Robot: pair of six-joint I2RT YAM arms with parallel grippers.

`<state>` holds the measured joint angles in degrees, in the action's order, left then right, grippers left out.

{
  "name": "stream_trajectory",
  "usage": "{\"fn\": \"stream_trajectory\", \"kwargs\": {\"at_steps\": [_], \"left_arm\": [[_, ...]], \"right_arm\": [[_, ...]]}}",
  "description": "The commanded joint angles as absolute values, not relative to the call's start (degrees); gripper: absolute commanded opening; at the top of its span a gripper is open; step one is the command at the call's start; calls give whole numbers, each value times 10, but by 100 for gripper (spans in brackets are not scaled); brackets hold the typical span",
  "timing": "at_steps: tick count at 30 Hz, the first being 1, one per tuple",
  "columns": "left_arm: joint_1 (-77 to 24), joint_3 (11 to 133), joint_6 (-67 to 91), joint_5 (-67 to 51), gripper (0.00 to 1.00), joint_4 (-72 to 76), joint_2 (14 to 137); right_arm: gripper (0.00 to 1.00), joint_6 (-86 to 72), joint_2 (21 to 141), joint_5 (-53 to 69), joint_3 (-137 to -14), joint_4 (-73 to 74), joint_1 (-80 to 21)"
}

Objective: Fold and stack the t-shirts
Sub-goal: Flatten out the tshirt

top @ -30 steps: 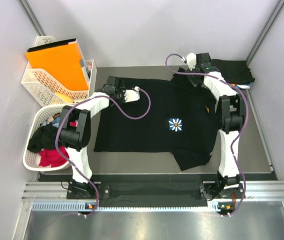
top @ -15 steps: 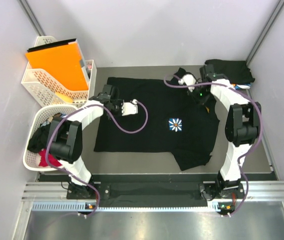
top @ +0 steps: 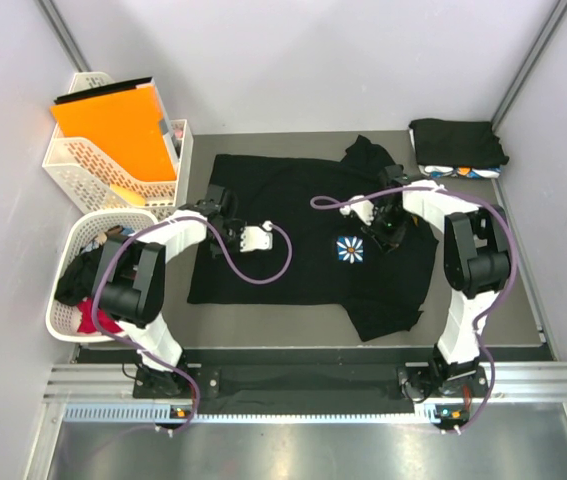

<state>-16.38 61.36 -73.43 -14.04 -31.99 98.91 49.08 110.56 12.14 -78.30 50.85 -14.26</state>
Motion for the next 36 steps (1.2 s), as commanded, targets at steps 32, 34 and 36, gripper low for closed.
{"fn": "stream_trajectory", "kwargs": {"at_steps": [32, 34, 36], "left_arm": [[-165, 472, -818, -156, 0, -425, 889], [-165, 461, -830, -157, 0, -441, 872], [-165, 452, -836, -160, 0, -448, 855]], "right_arm": [[0, 507, 1035, 87, -657, 498, -185], [0, 509, 1029, 86, -642, 496, -188], [0, 508, 1020, 87, -633, 497, -192]]}}
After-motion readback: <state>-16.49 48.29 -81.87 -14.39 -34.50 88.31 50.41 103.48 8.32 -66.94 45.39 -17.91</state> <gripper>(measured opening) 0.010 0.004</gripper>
